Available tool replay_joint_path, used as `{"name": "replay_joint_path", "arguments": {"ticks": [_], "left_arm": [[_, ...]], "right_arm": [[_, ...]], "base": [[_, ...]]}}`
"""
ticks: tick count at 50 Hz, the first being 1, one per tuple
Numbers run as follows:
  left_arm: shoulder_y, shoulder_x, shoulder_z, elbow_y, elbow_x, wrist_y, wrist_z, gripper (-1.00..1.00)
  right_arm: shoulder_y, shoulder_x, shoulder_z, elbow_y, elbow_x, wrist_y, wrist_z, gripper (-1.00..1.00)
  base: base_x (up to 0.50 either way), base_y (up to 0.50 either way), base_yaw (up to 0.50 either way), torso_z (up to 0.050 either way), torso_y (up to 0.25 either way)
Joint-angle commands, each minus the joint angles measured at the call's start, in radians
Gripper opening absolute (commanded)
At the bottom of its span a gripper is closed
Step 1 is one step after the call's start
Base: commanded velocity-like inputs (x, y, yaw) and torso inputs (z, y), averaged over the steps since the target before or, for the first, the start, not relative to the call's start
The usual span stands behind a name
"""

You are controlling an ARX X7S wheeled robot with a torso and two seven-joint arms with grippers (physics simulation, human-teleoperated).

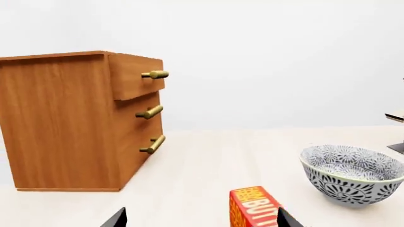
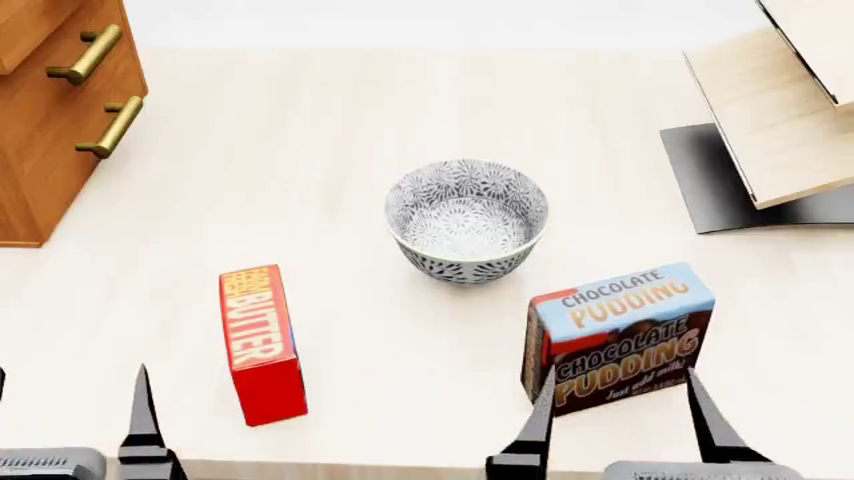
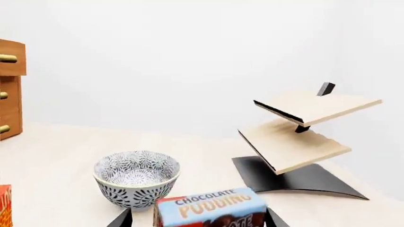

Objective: Close the top drawer of the cabinet and put the bowl on top of it.

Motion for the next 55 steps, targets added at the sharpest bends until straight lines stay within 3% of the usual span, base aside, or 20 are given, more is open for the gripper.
{"name": "replay_joint_path", "arguments": {"ticks": [1,6,21,55], "left_arm": [[-0.053,-0.024,0.034,0.202,0.031,-0.168,-0.042,1.00],[-0.065,-0.028,0.056,0.259,0.041,-0.211,-0.050,1.00],[-0.060,-0.048,0.053,0.315,0.013,-0.236,-0.069,1.00],[-0.055,-0.082,0.091,0.359,-0.005,-0.259,-0.104,1.00]], "right_arm": [[0.097,0.052,0.002,-0.275,-0.006,0.262,-0.011,1.00],[0.124,0.060,0.002,-0.314,-0.001,0.331,-0.016,1.00],[0.115,0.073,0.000,-0.335,0.005,0.322,-0.004,1.00],[0.095,0.094,-0.017,-0.325,0.028,0.278,0.019,1.00]], "base": [[0.00,0.00,0.00,0.000,0.000],[0.00,0.00,0.00,0.000,0.000],[0.00,0.03,0.00,0.000,0.000],[0.00,0.50,0.00,0.000,0.000]]}}
